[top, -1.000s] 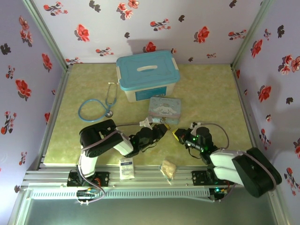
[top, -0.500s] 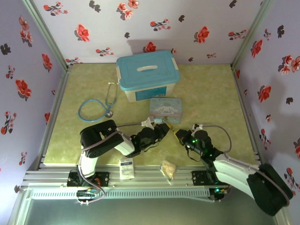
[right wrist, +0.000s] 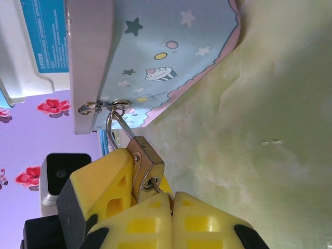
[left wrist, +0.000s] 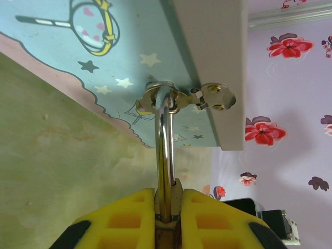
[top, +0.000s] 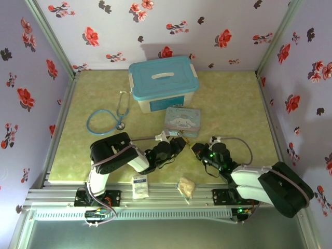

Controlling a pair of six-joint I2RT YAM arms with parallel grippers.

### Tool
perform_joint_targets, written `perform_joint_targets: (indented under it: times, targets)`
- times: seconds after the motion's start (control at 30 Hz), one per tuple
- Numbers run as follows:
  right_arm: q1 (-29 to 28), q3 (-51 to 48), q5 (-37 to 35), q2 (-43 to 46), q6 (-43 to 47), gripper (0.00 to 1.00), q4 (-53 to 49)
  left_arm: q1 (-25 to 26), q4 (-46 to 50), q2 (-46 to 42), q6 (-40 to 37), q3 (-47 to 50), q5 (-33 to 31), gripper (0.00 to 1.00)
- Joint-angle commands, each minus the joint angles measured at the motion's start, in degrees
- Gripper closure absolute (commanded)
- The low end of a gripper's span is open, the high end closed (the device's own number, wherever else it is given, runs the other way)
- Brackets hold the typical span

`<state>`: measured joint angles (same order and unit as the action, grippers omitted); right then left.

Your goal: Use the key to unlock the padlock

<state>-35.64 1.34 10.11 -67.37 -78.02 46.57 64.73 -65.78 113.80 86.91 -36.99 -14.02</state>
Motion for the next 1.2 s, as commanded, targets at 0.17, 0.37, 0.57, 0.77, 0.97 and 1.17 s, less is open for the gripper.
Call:
perform_joint_targets:
  times: [0.17, 0.37, 0.57, 0.77, 0.97, 1.17]
  targets:
    - [-0.2, 1.6, 4.5, -10.3, -0.7, 1.00, 17.0, 1.5, -3.3, 1.0, -0.8, -2.1, 4.2, 1.00]
    - [4.2, 1.3, 7.6, -12.2, 0.5, 1.00, 16.1, 1.7, -3.6, 0.5, -0.5, -1.3, 5.2, 1.00]
    - [5.0, 3.8, 9.2, -15.2, -1.9, 1.00, 20.7, 2.1, -4.3, 0.6, 0.0, -1.6, 5.6, 1.00]
    - [2.9, 5.5, 9.0, -22.8, -11.5, 1.00, 32.8, 2.3, -7.3, 1.8, 2.5, -2.4, 6.6, 1.00]
    - [2.7, 7.4, 8.3, -24.1, -10.8, 1.00, 32.9, 4.1, -8.4, 1.8, 4.9, -4.2, 7.5, 1.00]
    - [4.4, 6.8, 8.4, -20.7, -11.6, 1.00, 30.3, 4.0, -8.5, 0.9, 5.1, -3.7, 6.8, 1.00]
